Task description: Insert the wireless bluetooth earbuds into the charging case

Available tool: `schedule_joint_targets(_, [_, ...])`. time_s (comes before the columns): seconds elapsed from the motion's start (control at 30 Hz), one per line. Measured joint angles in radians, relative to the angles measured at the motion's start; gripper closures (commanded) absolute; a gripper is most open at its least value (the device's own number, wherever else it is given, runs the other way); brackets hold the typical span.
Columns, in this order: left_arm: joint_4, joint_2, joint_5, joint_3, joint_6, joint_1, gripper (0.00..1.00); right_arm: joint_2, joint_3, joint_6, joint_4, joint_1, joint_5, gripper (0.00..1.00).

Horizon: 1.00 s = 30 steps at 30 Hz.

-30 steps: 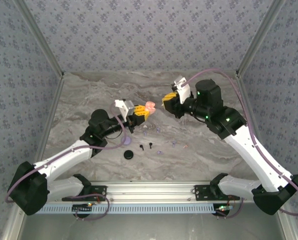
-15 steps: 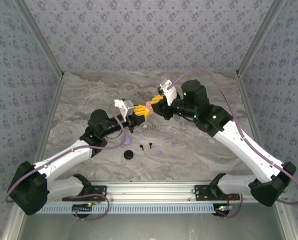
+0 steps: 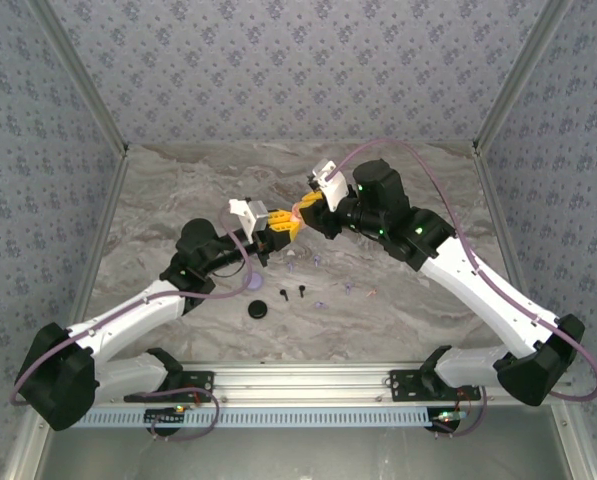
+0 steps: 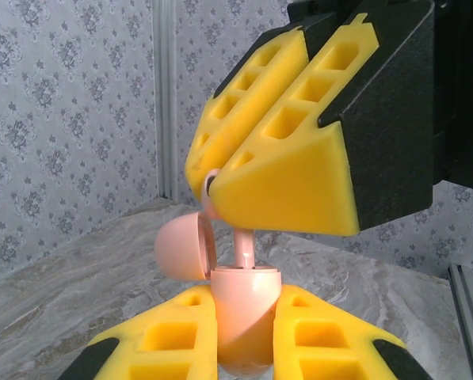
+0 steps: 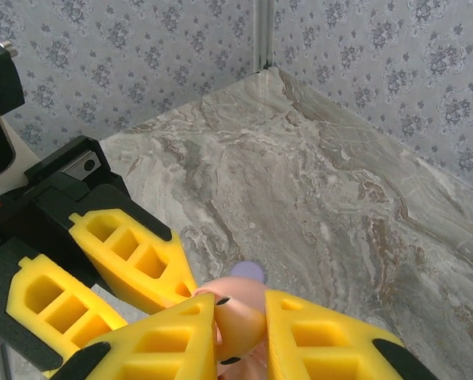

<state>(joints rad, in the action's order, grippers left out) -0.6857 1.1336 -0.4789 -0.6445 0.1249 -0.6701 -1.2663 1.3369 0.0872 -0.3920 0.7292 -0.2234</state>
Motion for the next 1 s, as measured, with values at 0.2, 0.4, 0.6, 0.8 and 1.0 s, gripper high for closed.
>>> schedule_joint_targets(0.2, [0.000,0.000,0.000,0.000,0.000,0.000,1.00,-0.002,-0.002,0.008,-0.002,0.006,-0.002,0.79])
schedule_joint_targets(0.4, [0.004,0.000,0.000,0.000,0.000,-0.001,1.00,-0.003,-0.006,0.011,-0.001,0.009,-0.002,0.78])
schedule_joint_targets(0.6, [0.008,0.000,0.000,0.000,0.002,-0.003,1.00,-0.006,-0.006,0.013,-0.004,0.010,-0.009,0.79])
schedule_joint_targets(0.8, [0.026,0.000,-0.001,0.000,0.007,-0.005,1.00,-0.006,-0.005,0.036,-0.026,0.013,0.006,0.79])
schedule_joint_targets(1.0, [0.035,0.000,0.000,0.000,0.007,-0.007,1.00,-0.006,-0.005,0.045,-0.039,0.019,0.026,0.79])
